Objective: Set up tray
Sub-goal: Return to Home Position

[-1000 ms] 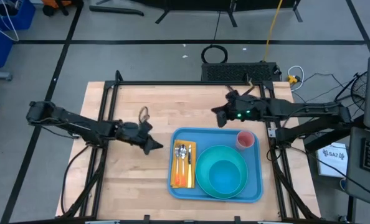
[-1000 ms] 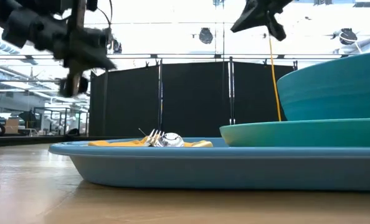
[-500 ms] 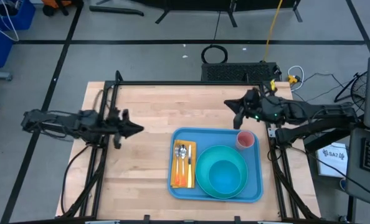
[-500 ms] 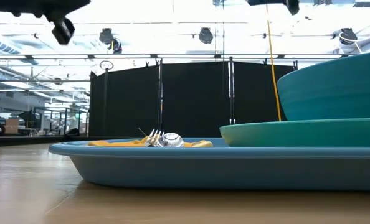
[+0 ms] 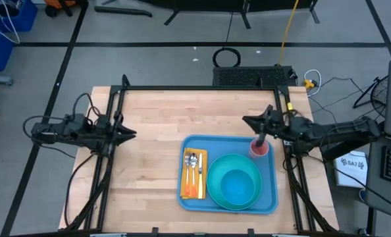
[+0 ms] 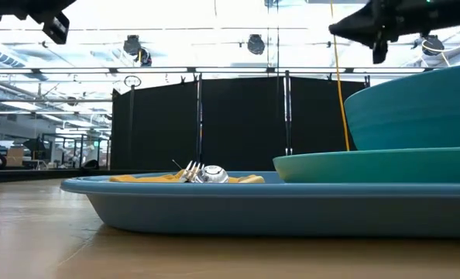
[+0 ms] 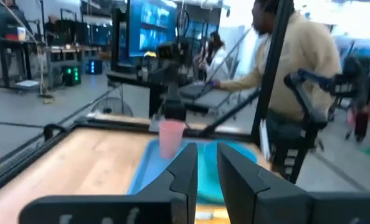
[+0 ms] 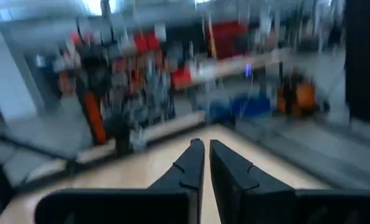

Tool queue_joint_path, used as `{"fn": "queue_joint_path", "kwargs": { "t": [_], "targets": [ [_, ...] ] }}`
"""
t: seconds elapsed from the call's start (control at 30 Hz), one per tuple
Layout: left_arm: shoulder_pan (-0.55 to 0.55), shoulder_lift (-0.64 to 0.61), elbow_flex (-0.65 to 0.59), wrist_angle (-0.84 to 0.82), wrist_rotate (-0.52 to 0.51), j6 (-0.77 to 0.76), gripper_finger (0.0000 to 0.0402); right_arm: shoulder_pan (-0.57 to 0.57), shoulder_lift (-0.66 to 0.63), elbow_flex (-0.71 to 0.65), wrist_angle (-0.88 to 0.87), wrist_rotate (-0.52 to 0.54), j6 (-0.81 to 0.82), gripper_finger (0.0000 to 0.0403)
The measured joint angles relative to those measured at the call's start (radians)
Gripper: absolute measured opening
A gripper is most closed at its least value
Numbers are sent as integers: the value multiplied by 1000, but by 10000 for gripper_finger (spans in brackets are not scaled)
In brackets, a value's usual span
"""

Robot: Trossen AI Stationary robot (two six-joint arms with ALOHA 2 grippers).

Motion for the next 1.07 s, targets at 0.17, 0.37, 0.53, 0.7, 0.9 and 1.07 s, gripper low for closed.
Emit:
{"fn": "queue_joint_path", "kwargs": {
  "t": [0.17,0.37,0.53,0.7,0.9,1.07],
  "targets": [
    [0,-78,-1,-133,-22,-1,63,1,-167,-164,196,-1,-78,20],
    [0,-122,-1,-155,-22,40,63,0,-326,-267,185,-1,-111,20],
    [0,-122,-106,246,-29,18,63,0,-402,-336,188,3,-130,20],
    [0,-121,-219,261,3,23,63,0,-457,-397,184,5,-127,20],
    [0,-123,-403,459,148,-8,63,0,-478,-420,153,-2,-172,20],
    [0,-123,-404,360,194,70,63,-1,-481,-421,67,-59,-187,20]
  ]
}}
